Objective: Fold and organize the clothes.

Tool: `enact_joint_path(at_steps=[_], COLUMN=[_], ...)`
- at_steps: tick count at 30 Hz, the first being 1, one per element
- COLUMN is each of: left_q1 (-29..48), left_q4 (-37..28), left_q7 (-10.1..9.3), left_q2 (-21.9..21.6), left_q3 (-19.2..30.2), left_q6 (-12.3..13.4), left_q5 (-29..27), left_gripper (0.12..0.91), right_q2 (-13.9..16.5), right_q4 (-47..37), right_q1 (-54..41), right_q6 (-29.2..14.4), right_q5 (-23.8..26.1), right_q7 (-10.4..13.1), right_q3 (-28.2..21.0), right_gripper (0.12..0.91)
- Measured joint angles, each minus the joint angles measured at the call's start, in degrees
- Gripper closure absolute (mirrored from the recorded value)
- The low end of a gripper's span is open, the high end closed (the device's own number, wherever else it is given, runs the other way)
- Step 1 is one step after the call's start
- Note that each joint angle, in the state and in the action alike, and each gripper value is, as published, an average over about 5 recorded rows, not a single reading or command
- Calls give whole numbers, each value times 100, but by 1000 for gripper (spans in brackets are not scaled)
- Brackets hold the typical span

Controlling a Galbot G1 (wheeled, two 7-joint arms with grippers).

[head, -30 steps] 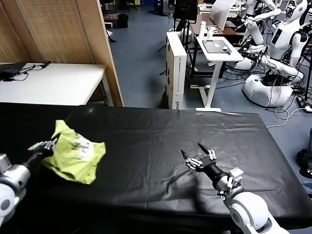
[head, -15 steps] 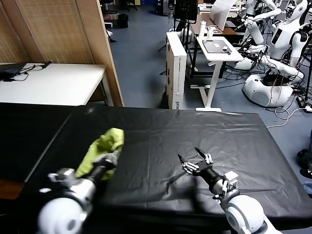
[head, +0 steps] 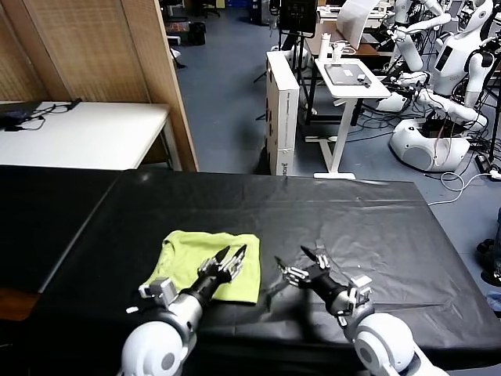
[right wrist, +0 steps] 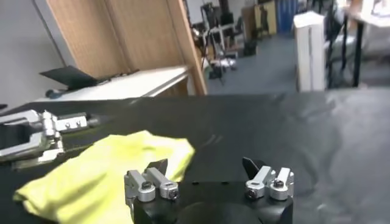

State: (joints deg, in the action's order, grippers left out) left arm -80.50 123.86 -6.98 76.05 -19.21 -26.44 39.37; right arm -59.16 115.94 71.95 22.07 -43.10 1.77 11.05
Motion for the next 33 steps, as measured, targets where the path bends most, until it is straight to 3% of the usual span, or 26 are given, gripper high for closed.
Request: enact_joint_path(at_steps=[4,15,18,28,30,33], left_q1=[-89,-370,-455,-633,-637,-649], left_q4=[25,154,192,293,281,258], left_q7=[5,39,64,93,92,91], left_q2=[-30,-6,-31,-106,-131,-156], left_q3=[-139,-538,-670,-979,-1009,-1030], left_q6=[43,115,142,181,180,180], left_q5=[-61,-173,-172,-178,-168,-166], left_gripper=[128,123,123,123,123,123], right_q2=[-110,-392,-490,-526,-464,-332], right_q4=[-126,-592,-734,-731,-658,-554], right_q1=[-173,-533,-622,-638,-633,-645], right_q6=[100,184,201,354,479,684], right_q5=[-205,-416,-484,-532,-517,-484], right_q7=[81,307,322,535,638,749], right_q3=[-243,-769,-844,-733,-626,-437], right_gripper=[118,132,224,800,863,869])
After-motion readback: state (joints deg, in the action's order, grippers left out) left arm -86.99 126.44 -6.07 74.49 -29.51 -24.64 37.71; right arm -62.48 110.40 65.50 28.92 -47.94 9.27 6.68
